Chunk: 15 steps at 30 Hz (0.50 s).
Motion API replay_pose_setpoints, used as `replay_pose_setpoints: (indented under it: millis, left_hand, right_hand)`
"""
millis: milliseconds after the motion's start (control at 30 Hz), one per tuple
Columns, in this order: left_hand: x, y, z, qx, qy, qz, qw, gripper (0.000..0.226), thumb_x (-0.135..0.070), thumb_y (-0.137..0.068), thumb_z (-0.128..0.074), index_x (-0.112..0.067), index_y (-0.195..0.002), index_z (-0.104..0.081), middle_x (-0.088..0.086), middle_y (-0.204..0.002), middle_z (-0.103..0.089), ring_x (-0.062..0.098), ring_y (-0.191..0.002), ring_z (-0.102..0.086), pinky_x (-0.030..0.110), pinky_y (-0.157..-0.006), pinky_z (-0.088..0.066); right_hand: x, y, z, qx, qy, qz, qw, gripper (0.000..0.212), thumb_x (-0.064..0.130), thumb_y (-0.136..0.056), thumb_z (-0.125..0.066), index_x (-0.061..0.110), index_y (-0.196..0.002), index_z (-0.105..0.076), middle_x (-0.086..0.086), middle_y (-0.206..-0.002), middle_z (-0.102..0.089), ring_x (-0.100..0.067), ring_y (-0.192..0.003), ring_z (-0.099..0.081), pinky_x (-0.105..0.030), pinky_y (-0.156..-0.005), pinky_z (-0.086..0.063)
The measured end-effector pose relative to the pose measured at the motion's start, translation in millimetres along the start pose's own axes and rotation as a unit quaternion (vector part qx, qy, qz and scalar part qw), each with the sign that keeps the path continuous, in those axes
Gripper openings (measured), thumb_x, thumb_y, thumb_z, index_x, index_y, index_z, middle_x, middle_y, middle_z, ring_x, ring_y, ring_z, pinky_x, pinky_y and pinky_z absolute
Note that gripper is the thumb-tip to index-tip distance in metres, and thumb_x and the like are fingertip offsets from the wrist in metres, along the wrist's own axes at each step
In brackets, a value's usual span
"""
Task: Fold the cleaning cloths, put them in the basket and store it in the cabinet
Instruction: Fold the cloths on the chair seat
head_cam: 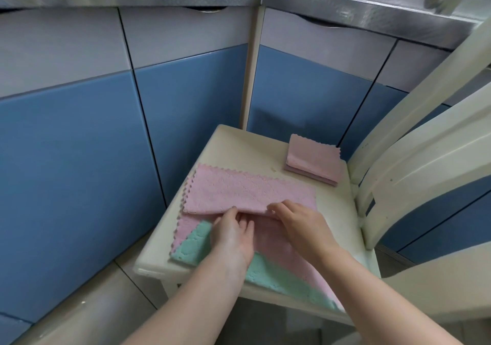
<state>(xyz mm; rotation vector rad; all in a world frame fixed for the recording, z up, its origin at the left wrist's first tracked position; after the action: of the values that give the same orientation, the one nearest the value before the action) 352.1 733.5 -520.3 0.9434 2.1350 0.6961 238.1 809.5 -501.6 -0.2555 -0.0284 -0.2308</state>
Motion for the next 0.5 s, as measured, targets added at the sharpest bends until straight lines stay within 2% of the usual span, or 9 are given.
replay_pose_setpoints:
  millis: [133,233,267,333,400,467,500]
  left_hand:
    - [-15.1,-25.3,-3.7,-0.038,-0.015,-0.044,0.998,0.047,-0.007,-0.097,-0.047,-0.010,-0.142,-0.035,0.014,-0.144,-0.038,0.029,-0.134,-0.037,0.044,-0.111,-0.029]
    - [-21.9,-33.2,-6.7,-0.064,-0.072,-0.079,0.992,0.049,-0.009,-0.095,-0.050,-0.018,-0.141,-0.037,0.011,-0.139,-0.043,0.028,-0.125,-0.045,0.045,-0.108,-0.034]
    - [-24.2,-34.4,-7.2,-0.075,-0.090,-0.091,0.989,0.048,-0.010,-0.095,-0.051,-0.018,-0.140,-0.037,0.010,-0.134,-0.046,0.027,-0.116,-0.049,0.043,-0.106,-0.038]
    - [-28.6,-38.1,-10.1,-0.083,-0.112,-0.111,0.984,0.034,-0.009,-0.094,-0.050,-0.011,-0.129,-0.045,0.007,-0.109,-0.056,0.021,-0.085,-0.054,0.036,-0.091,-0.047]
    - [-35.5,-40.5,-16.7,-0.083,-0.123,-0.128,0.981,0.017,-0.006,-0.095,-0.046,-0.012,-0.110,-0.050,0.002,-0.082,-0.054,0.014,-0.062,-0.046,0.030,-0.070,-0.044]
    - [-42.7,-41.8,-27.0,-0.064,-0.152,-0.144,0.976,0.024,-0.004,-0.094,-0.041,-0.015,-0.112,-0.052,0.001,-0.076,-0.050,0.013,-0.057,-0.040,0.026,-0.060,-0.037]
    - [-46.8,-42.8,-34.3,-0.041,-0.172,-0.152,0.972,0.031,-0.003,-0.093,-0.038,-0.015,-0.118,-0.052,0.002,-0.079,-0.053,0.016,-0.060,-0.043,0.027,-0.061,-0.039]
  right_hand:
    - [-0.9,11.4,-6.5,-0.032,0.000,0.019,0.999,0.034,0.016,-0.071,-0.069,0.024,-0.102,-0.059,0.003,-0.088,-0.064,-0.022,-0.073,-0.063,-0.030,-0.049,-0.050]
    - [-6.8,21.9,-16.8,-0.053,0.003,-0.011,0.999,0.045,0.013,-0.064,-0.067,0.018,-0.108,-0.062,-0.002,-0.094,-0.063,-0.027,-0.080,-0.061,-0.031,-0.062,-0.052]
    - [-8.7,24.9,-18.8,-0.058,0.007,-0.029,0.998,0.049,0.013,-0.062,-0.066,0.017,-0.110,-0.062,-0.003,-0.095,-0.063,-0.027,-0.081,-0.061,-0.032,-0.063,-0.052]
    - [-13.5,28.7,-18.2,-0.067,0.020,-0.060,0.996,0.048,0.013,-0.062,-0.058,0.017,-0.110,-0.062,-0.003,-0.092,-0.062,-0.027,-0.079,-0.061,-0.032,-0.060,-0.051]
    - [-19.9,30.0,-13.2,-0.082,0.024,-0.084,0.993,0.043,0.013,-0.067,-0.048,0.018,-0.107,-0.064,-0.003,-0.085,-0.061,-0.028,-0.071,-0.060,-0.032,-0.055,-0.050]
    - [-26.5,31.4,-3.0,-0.106,0.018,-0.100,0.989,0.037,0.009,-0.070,-0.052,0.020,-0.103,-0.064,-0.002,-0.083,-0.060,-0.028,-0.067,-0.060,-0.031,-0.055,-0.047]
    - [-27.5,31.7,4.6,-0.123,0.010,-0.100,0.987,0.035,0.008,-0.071,-0.056,0.021,-0.103,-0.063,-0.001,-0.083,-0.060,-0.028,-0.068,-0.060,-0.030,-0.057,-0.045]
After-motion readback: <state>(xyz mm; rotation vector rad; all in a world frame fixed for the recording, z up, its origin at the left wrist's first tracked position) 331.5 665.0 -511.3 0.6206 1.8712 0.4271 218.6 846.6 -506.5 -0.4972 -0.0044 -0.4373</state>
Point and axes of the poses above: each hand's wrist, its own y-axis away from the middle knuckle, its own z-axis out of the back of the hand, x = y × z, the point moved 4 cm from there along -y, towards the middle knuckle
